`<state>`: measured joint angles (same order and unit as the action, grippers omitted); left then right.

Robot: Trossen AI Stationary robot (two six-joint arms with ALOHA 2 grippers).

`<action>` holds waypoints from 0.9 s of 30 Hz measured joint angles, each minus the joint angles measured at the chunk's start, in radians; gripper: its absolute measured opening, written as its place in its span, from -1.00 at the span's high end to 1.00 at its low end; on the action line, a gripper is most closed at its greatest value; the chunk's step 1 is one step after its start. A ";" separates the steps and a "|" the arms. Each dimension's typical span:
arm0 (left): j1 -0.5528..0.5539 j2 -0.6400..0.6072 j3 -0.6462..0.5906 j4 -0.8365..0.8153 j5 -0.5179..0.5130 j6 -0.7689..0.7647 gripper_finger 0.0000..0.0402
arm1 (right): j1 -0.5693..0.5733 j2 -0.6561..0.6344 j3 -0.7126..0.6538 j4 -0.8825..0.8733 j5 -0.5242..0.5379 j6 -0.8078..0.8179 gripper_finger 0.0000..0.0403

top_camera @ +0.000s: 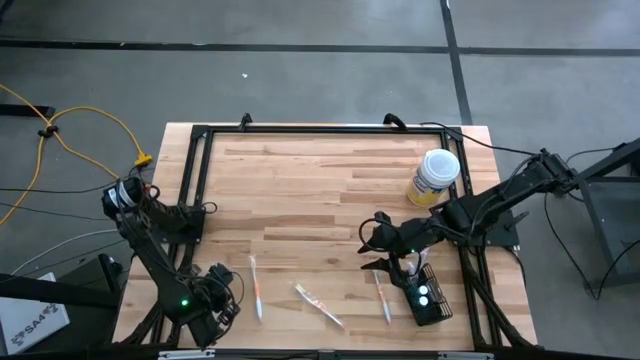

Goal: Pick & Place toothbrushing station
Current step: Put the purple toothbrush into the mesh organizer

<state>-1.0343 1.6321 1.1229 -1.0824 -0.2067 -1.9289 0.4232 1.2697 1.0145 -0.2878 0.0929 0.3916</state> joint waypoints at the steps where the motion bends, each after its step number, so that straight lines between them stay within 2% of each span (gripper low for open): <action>1: 0.008 0.000 0.000 -0.013 -0.002 0.016 0.42 | 0.000 0.000 0.000 0.000 -0.003 0.000 0.08; 8: 0.025 0.000 -0.024 -0.073 -0.003 0.038 0.42 | 0.009 0.000 0.000 0.000 -0.023 0.000 0.08; 21: 0.008 0.000 -0.126 0.092 0.022 0.002 0.42 | 0.029 0.000 0.000 0.000 -0.019 0.001 0.08; 27: -0.009 0.000 -0.133 0.096 0.072 -0.043 0.42 | 0.030 0.000 0.000 0.000 -0.020 0.003 0.08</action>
<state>-1.0429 1.6325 0.9901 -0.9859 -0.1351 -1.9716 0.4530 1.2697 1.0145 -0.2879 0.0728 0.3950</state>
